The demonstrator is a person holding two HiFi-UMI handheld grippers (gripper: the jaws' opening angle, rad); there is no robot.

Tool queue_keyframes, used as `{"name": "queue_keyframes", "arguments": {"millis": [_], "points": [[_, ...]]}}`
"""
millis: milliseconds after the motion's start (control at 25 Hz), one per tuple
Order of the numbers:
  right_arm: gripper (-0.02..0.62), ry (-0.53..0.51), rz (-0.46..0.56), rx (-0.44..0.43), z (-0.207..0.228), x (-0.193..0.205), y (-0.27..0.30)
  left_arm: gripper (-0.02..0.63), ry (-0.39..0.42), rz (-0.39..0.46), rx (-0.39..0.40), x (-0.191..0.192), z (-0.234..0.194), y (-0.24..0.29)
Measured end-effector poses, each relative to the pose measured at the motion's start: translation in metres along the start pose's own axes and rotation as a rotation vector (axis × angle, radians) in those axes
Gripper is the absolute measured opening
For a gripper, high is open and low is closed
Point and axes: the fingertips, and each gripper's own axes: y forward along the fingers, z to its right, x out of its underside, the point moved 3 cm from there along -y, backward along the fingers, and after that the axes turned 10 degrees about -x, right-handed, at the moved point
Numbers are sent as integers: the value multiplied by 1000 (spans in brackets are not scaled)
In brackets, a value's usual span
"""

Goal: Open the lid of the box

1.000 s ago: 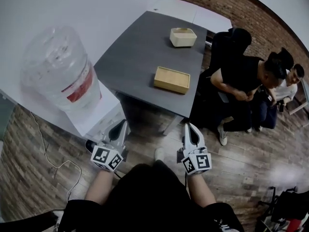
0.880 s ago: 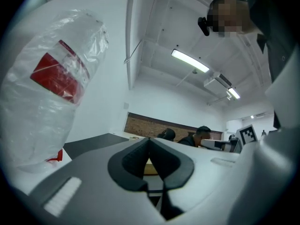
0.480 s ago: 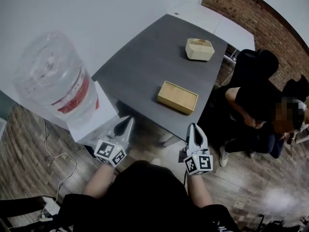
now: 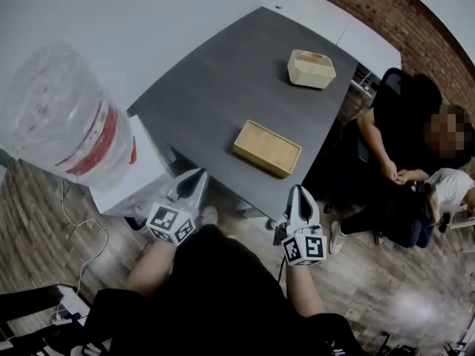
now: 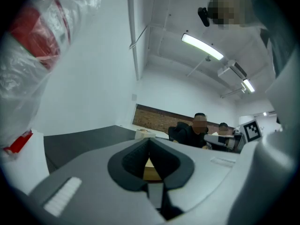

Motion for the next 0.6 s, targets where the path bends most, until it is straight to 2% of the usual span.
{"name": "queue_keyframes", "arguments": {"millis": [200,360,600], "points": [[2,1,-41,40,19,12,12,0,-1,-41,-2,12,-9,29],[2,-4,-71,103,40,22,25,0,-6,-85,15,25,-20,54],[2,10,-170,192,78,41,41,2,-28,-144,45,42,-24,108]]}}
